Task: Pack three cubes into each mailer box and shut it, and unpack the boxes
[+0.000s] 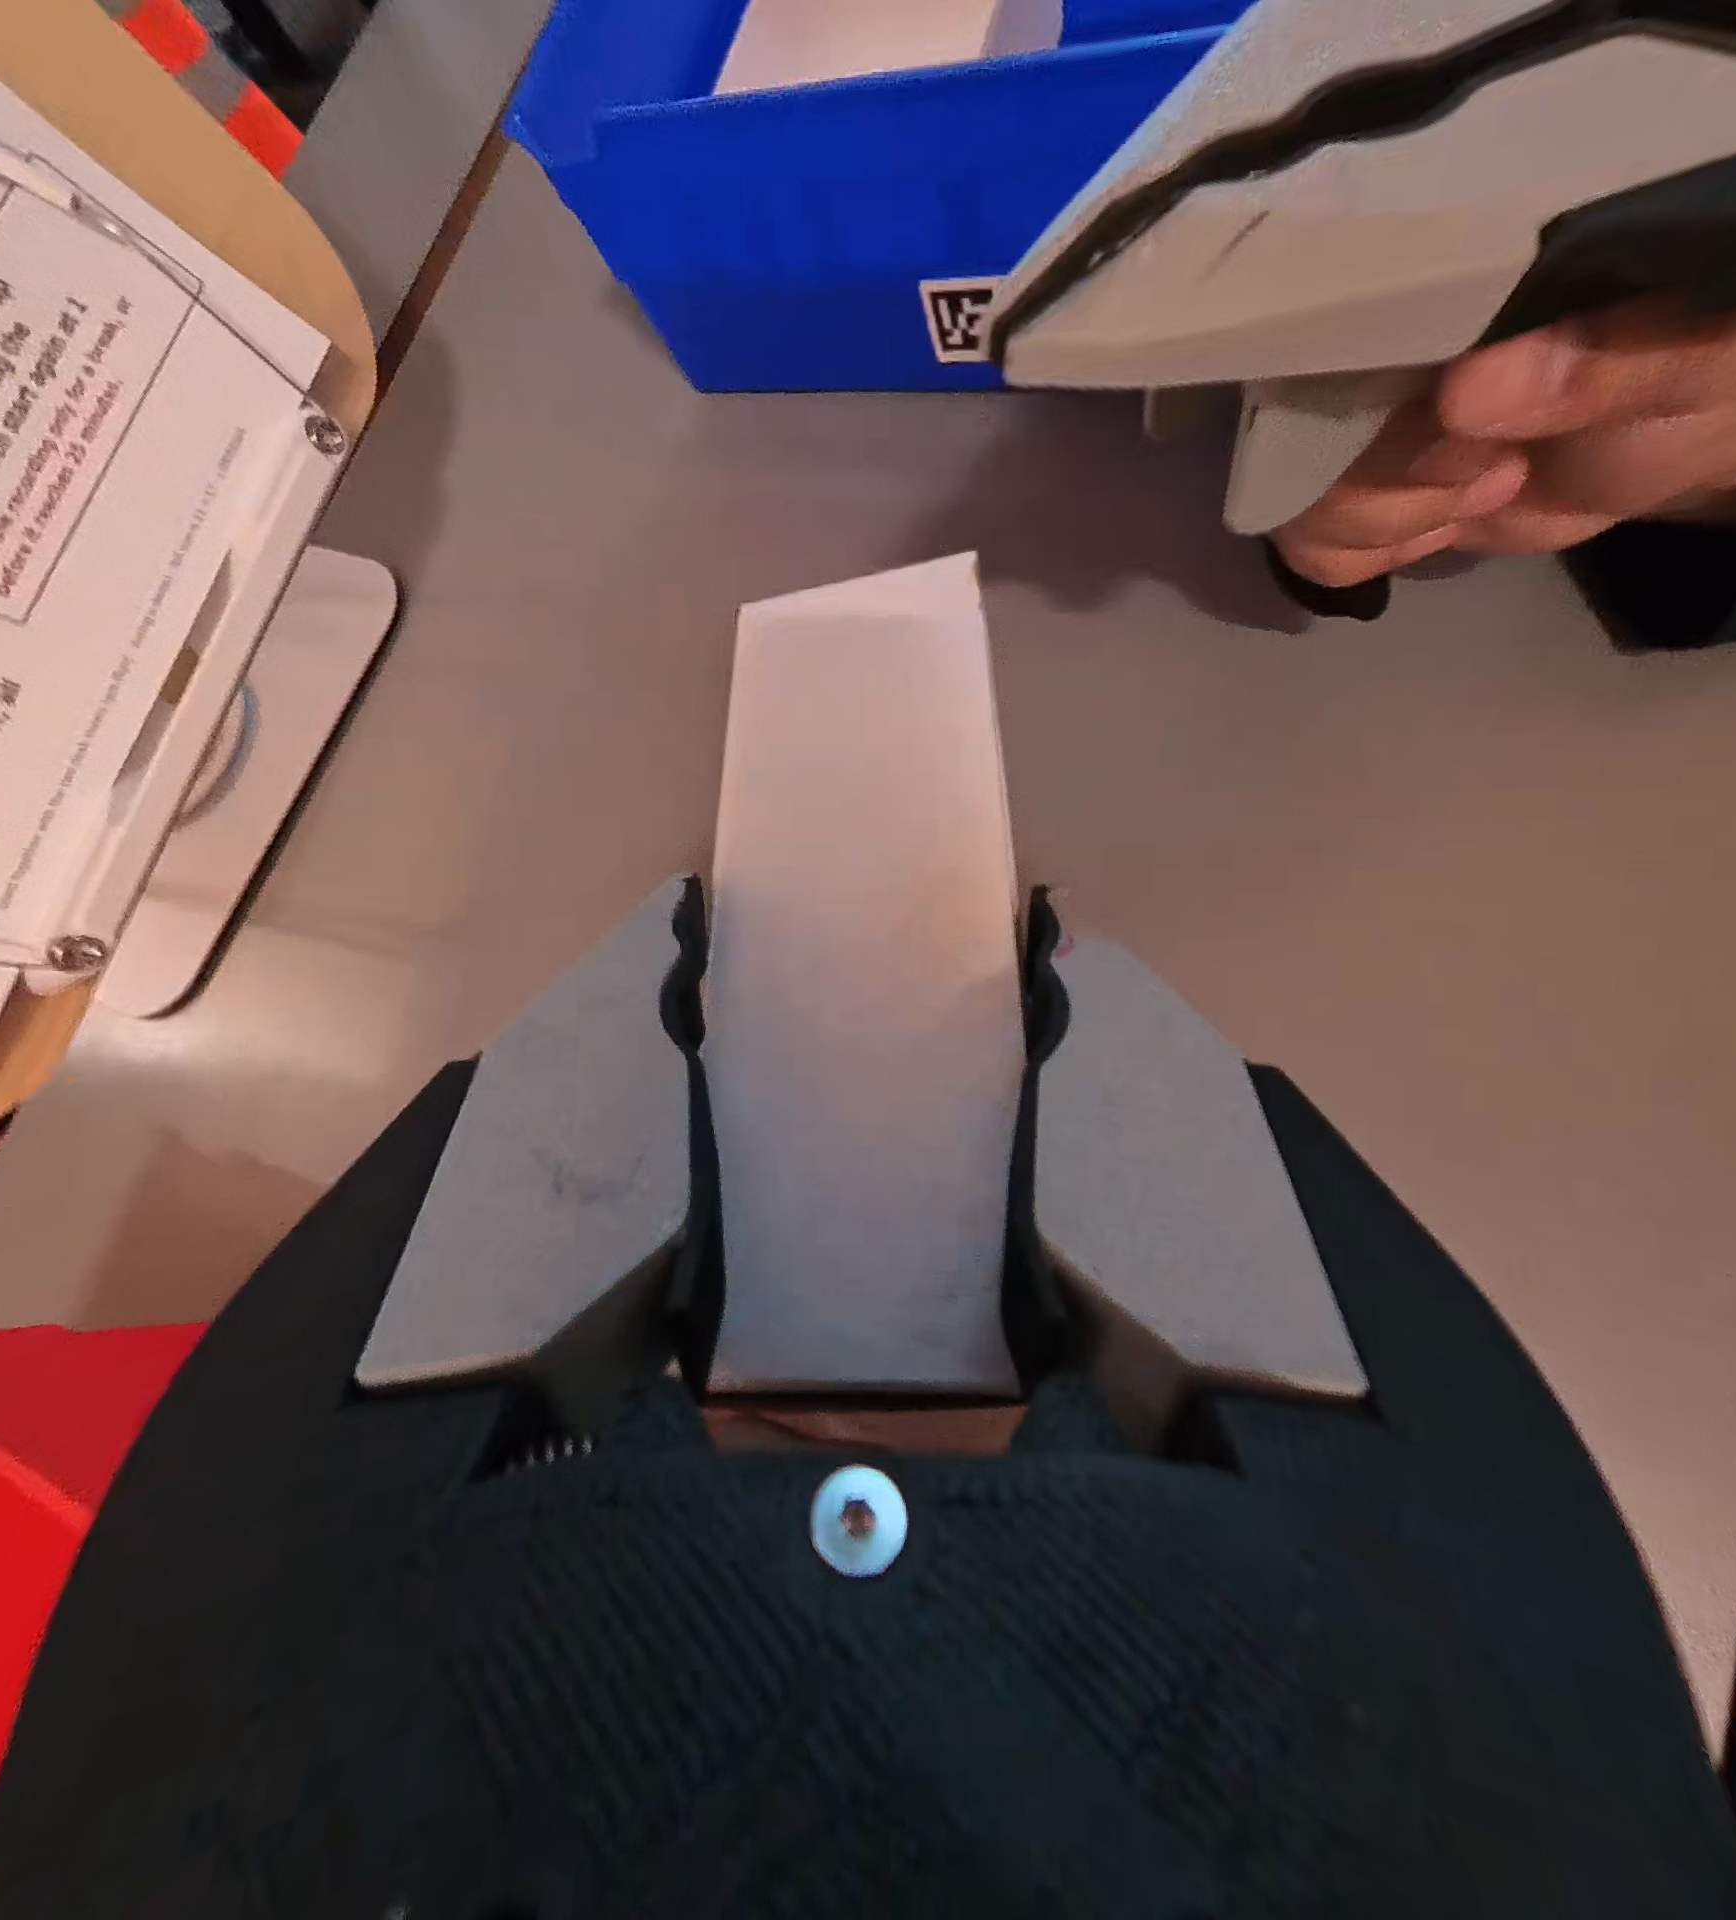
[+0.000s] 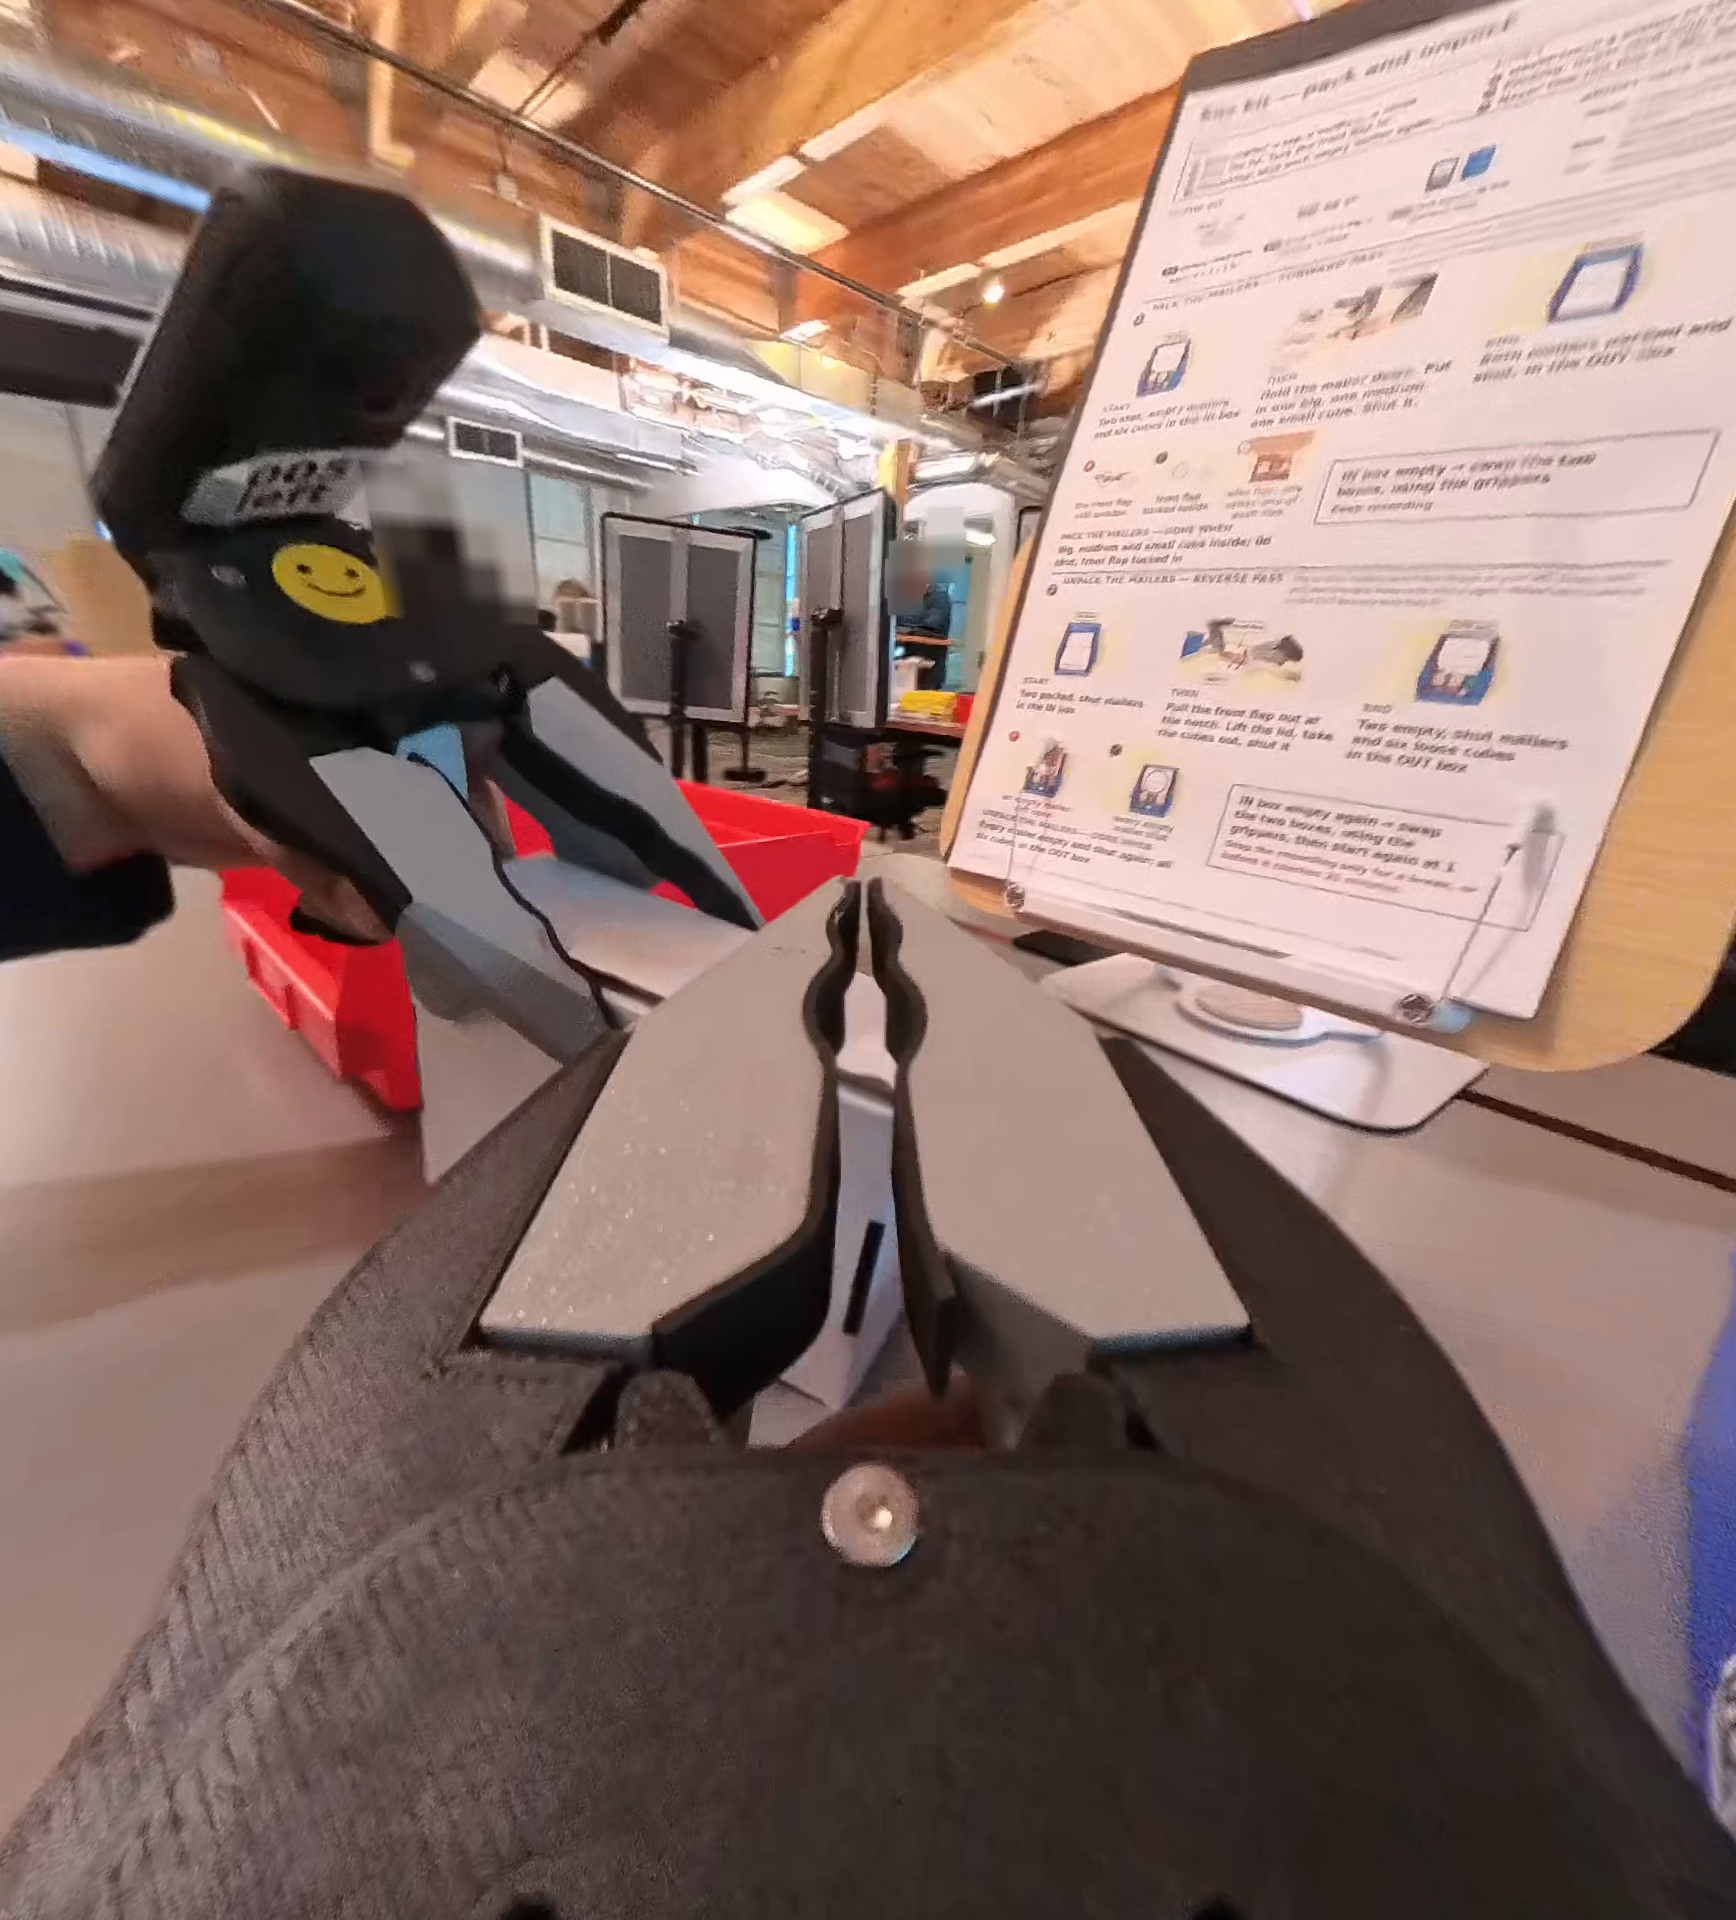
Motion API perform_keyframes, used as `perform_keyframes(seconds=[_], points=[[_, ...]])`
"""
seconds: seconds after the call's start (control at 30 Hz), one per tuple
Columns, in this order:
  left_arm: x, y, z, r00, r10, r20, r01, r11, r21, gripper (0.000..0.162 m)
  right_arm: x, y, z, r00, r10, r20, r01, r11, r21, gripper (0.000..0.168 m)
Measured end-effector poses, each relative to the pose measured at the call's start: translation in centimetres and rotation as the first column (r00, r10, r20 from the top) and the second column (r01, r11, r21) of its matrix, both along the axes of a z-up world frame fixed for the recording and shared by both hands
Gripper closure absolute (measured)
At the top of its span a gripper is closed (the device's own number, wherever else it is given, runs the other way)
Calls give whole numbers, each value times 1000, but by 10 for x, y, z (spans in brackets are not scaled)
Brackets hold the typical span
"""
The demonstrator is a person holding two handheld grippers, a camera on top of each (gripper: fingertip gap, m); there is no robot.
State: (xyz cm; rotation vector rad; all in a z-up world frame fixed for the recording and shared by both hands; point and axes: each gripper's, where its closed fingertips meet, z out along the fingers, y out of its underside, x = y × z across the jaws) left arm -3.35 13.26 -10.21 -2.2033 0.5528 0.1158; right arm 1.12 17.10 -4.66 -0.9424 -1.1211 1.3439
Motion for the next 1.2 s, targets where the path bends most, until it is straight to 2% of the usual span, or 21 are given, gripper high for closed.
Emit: perform_keyframes(seconds=[0.1,0.17,0.27,0.33,0.4,0.47,0.53,0.57,0.63,0.7,0.8,0.93,1.0,1.07,1.13,1.2], points=[[-9,-10,-20,998,55,30,-54,997,-48,101,-9,-2,-14,995,53,83,-48,998,-51,162],[-20,-13,-19,987,158,26,-158,987,-21,95,-13,-5,-22,991,58,122,-53,998,-38,157],[-23,-26,14,936,323,138,-339,934,116,87,-15,-6,-25,989,45,139,-44,999,-14,154],[-16,-41,35,909,359,213,-403,887,224,91,-17,-4,-29,985,55,162,-48,998,-46,146],[-4,-55,37,894,353,276,-423,868,259,100,-21,0,-36,976,78,205,-58,993,-102,137],[11,-68,20,886,344,311,-414,889,196,96,-24,2,-43,965,100,243,-69,989,-132,137],[11,-80,5,866,385,319,-453,874,175,88,-25,-2,-47,951,154,269,-111,979,-172,137],[10,-83,7,863,390,321,-467,859,212,86,-25,-2,-47,946,173,276,-123,974,-189,133],[5,-89,1,851,433,297,-492,855,163,81,-26,4,-47,946,148,288,-97,979,-181,121],[-5,-94,6,824,483,295,-543,823,168,65,-23,7,-42,957,128,261,-85,981,-172,121],[-10,-99,12,825,489,284,-550,809,205,70,-20,10,-40,961,128,247,-84,980,-183,119],[-19,-101,-25,811,548,203,-572,816,81,64,-24,-11,-57,917,230,324,-179,967,-181,116],[-11,-92,-44,831,514,213,-532,846,32,73,-25,-21,-62,909,234,345,-200,971,-131,111],[-12,-81,-53,822,515,242,-538,842,37,68,-23,-26,-63,909,223,351,-207,975,-82,115],[-23,-72,-58,812,545,210,-570,818,77,64,-19,-29,-63,908,222,354,-212,975,-67,117],[-31,-68,-63,809,563,167,-583,805,109,70,-13,-31,-63,913,211,350,-207,977,-48,120]])
